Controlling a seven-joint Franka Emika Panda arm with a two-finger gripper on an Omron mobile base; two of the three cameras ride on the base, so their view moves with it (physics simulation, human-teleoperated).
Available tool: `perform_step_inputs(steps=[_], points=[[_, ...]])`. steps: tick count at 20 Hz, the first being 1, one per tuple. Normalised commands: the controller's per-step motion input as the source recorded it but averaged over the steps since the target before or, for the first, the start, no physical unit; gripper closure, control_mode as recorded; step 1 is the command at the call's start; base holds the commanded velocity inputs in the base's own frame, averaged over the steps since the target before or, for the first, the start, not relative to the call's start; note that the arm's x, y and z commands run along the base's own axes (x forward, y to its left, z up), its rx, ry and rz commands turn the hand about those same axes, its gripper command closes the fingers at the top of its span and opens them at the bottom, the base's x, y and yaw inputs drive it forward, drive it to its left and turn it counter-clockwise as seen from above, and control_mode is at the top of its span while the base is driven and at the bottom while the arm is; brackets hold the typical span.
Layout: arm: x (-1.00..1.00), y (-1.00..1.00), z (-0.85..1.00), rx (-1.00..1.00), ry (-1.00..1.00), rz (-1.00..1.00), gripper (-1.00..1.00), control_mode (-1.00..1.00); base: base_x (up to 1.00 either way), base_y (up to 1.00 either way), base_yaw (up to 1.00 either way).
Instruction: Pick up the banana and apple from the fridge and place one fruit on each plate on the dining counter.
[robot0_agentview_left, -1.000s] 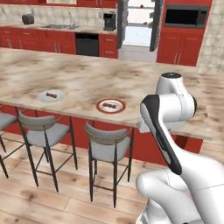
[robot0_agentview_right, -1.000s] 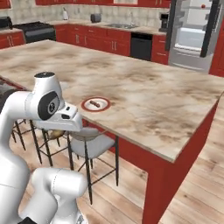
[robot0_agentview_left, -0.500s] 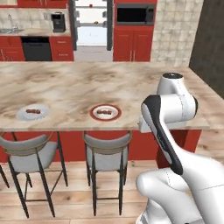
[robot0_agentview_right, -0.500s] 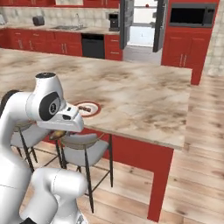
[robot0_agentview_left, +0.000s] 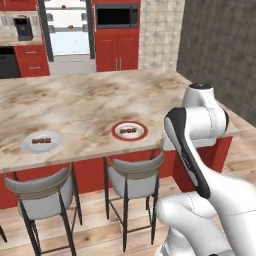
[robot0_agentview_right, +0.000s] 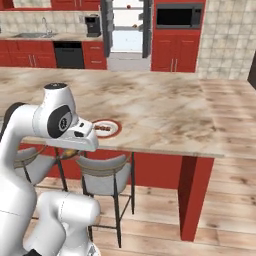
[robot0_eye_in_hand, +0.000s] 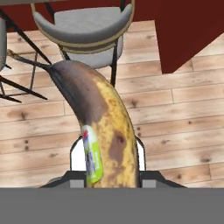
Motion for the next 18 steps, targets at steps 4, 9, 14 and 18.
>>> perform_step_inputs(steps=[4,9,14,18], points=[[0.00,0.00,0.00,0.00,0.00,0.00,1.00,1.00,0.24,0.42,-0.10],[0.00,0.00,0.00,0.00,0.00,0.00,1.00,1.00,0.48,0.19,-0.16],[0.00,0.00,0.00,0.00,0.00,0.00,1.00,1.00,0.37,0.41,-0.14],[0.00,0.00,0.00,0.00,0.00,0.00,1.00,1.00,0.57,0.47,-0.15]])
